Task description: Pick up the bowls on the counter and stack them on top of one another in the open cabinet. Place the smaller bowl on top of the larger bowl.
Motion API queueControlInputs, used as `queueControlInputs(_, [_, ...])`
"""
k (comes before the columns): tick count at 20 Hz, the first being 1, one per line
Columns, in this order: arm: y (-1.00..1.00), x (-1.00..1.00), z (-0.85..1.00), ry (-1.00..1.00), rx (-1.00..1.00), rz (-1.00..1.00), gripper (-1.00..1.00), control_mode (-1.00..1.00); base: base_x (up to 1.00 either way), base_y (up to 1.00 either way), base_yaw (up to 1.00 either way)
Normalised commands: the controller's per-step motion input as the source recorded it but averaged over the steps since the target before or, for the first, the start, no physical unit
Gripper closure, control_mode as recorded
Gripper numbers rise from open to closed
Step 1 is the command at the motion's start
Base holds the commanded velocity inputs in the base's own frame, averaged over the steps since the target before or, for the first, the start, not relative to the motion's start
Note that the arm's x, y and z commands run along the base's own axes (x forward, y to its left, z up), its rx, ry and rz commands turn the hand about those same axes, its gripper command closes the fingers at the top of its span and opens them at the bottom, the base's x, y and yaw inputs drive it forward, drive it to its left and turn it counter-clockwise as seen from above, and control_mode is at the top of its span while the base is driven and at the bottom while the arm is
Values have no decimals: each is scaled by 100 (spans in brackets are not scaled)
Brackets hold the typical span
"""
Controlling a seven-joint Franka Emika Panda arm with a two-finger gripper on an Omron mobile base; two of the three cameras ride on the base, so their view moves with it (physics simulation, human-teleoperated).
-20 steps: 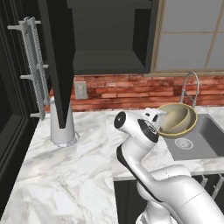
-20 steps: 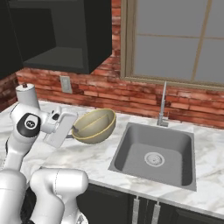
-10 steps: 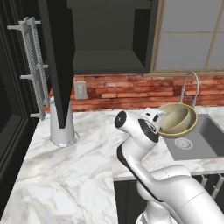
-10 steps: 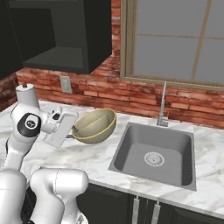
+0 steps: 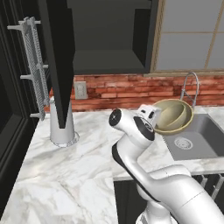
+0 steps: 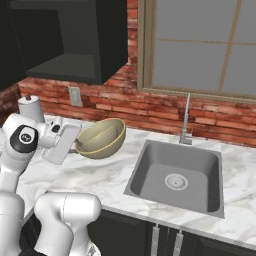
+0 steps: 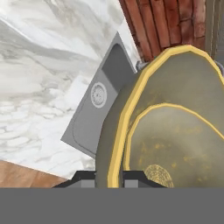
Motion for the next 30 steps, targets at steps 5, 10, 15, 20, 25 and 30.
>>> queueControlInputs(5, [37,0,39,0,0,7,100,-100,0,0,0])
queueControlInputs(10, [33,-3,39,0,0,11,100,-100,0,0,0])
queueControlInputs(15, [19,-3,29,0,0,15,100,-100,0,0,0])
queueControlInputs(20, [25,0,32,0,0,16,100,-100,0,0,0])
queueControlInputs(25, [23,0,34,0,-1,16,100,-100,0,0,0])
queueControlInputs(30, [21,0,36,0,-1,15,100,-100,0,0,0])
